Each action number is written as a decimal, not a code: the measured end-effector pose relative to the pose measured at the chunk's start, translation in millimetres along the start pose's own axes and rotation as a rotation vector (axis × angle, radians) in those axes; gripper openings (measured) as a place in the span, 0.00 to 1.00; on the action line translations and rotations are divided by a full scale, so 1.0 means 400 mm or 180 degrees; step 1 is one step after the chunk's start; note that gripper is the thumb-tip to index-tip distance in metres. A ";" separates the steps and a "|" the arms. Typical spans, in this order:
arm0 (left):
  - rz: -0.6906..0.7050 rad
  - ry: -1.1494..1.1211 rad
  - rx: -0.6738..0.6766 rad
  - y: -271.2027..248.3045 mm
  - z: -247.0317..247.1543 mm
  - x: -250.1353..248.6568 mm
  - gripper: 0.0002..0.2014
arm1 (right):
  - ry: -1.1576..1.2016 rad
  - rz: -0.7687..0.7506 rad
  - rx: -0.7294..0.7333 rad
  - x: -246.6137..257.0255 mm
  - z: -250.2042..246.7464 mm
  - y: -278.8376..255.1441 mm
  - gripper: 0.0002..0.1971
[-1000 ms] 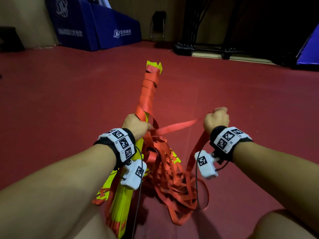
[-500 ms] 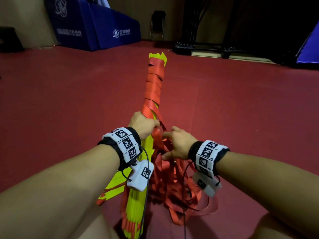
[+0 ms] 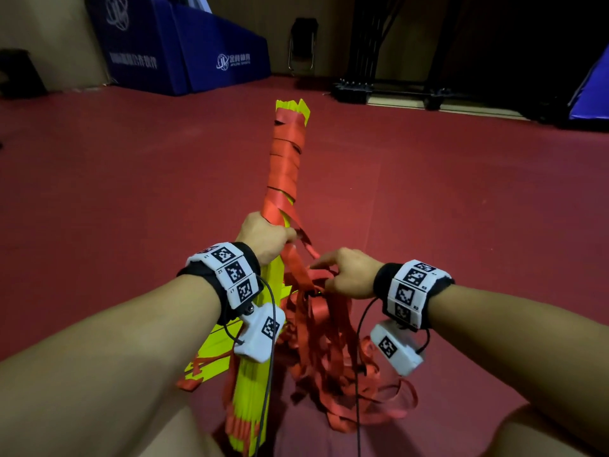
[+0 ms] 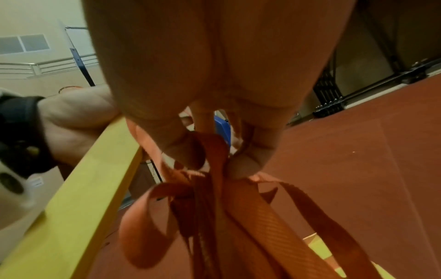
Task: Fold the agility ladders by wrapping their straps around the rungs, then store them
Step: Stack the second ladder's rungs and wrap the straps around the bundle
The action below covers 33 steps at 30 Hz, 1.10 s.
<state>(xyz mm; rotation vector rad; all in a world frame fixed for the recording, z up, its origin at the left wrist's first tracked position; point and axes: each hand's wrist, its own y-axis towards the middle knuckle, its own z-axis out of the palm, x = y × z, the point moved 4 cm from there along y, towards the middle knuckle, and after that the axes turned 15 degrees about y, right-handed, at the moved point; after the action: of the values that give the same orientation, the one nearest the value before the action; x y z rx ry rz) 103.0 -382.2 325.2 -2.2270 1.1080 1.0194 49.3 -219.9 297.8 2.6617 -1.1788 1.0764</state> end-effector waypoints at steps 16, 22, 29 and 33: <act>0.0134 0.0229 -0.0012 0.008 0.008 0.011 0.14 | -0.0074 0.0333 -0.0092 -0.021 0.014 0.025 0.18; 0.0014 0.0627 -0.0059 0.020 0.001 0.029 0.15 | 0.1613 -0.0121 -0.0677 -0.024 -0.039 0.035 0.07; -0.0099 0.0761 0.0017 0.021 -0.012 0.040 0.13 | 0.3560 -0.0268 -0.1712 -0.024 -0.095 0.010 0.14; -0.0130 0.0500 0.0429 0.010 0.008 0.033 0.06 | 0.4494 -0.0119 -0.1891 -0.023 -0.104 0.005 0.13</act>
<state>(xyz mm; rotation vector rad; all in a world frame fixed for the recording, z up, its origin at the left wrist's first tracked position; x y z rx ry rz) 103.7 -388.8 312.8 -2.2411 1.1560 0.7406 19.6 -202.9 323.3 0.9648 -0.8256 1.6870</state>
